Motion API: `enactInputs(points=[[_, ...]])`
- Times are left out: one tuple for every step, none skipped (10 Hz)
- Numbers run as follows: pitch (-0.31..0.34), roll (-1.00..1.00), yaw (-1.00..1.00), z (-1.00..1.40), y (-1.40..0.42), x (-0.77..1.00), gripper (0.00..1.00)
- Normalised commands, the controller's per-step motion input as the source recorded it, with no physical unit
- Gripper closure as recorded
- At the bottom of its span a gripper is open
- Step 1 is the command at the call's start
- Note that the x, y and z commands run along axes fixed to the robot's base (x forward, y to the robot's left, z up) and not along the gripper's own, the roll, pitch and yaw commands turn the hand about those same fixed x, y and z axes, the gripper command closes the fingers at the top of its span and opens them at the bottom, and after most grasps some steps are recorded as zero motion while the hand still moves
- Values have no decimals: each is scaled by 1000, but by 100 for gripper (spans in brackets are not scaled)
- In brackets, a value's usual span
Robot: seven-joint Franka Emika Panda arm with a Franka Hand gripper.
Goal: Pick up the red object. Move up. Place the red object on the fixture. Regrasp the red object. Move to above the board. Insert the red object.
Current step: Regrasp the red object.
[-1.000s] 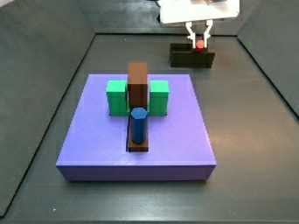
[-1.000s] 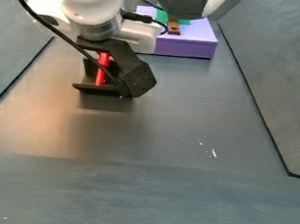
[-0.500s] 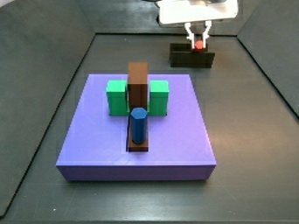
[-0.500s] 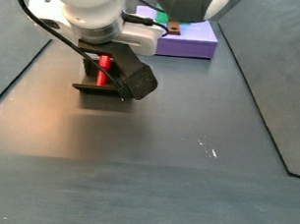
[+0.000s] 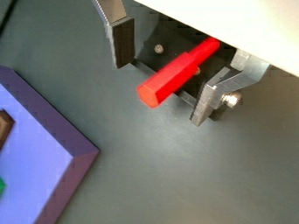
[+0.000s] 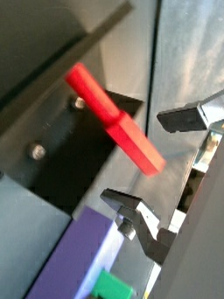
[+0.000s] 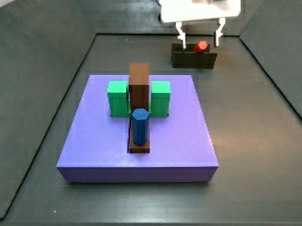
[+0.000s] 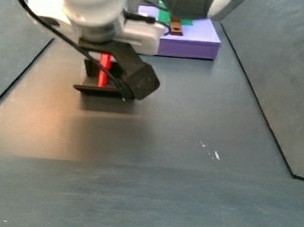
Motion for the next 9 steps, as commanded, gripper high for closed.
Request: enactInputs(points=[[0,326,-60,980,0,-289,0],[0,289,-11,983,-31,-257,0],[0,386,0,966,-143,-234,0],[0,737,0,751,-251,-126,0],[0,1000,0,506,-286,0,0],[54,1000,0,297,-254,14,0],[151,1000,71,114,-180,129,0],[191,1000,140,106,-66,289,0],[209,1000,226,49,-31,414,0]])
